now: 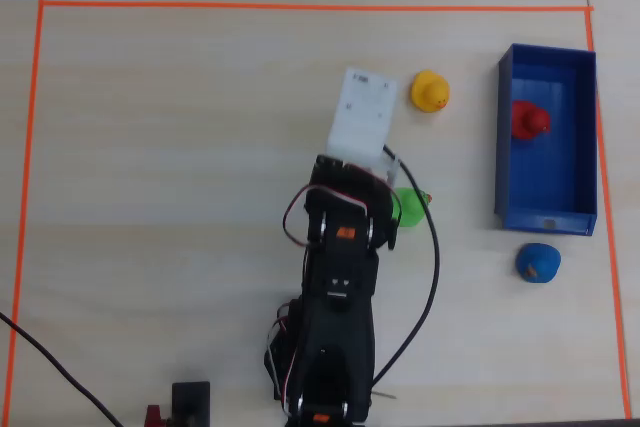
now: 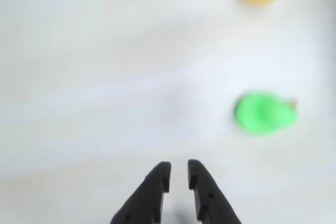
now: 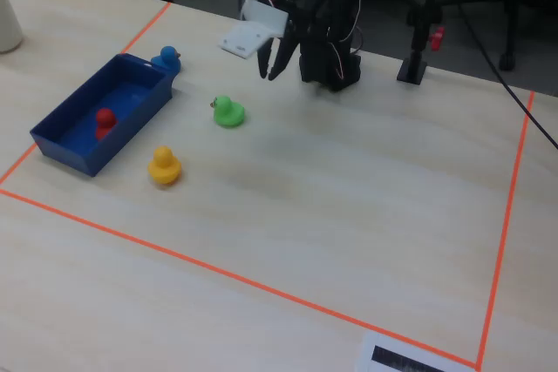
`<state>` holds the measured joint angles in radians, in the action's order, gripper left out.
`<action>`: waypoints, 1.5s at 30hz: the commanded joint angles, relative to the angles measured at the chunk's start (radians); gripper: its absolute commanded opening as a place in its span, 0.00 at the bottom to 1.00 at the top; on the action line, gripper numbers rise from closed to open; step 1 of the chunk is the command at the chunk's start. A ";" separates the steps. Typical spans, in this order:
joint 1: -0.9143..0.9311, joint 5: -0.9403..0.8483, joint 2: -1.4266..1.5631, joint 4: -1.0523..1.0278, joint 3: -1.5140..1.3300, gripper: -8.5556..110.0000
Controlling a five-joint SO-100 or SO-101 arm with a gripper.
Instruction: Grasp red duck and put it into box.
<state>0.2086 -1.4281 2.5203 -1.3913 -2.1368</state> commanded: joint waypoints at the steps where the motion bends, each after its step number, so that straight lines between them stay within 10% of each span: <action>1: 0.002 -0.043 0.419 0.003 -0.561 0.07; 45: -0.236 -0.150 0.792 0.044 -0.974 0.08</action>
<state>-0.0322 -1.5800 3.3103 -1.3254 -3.1078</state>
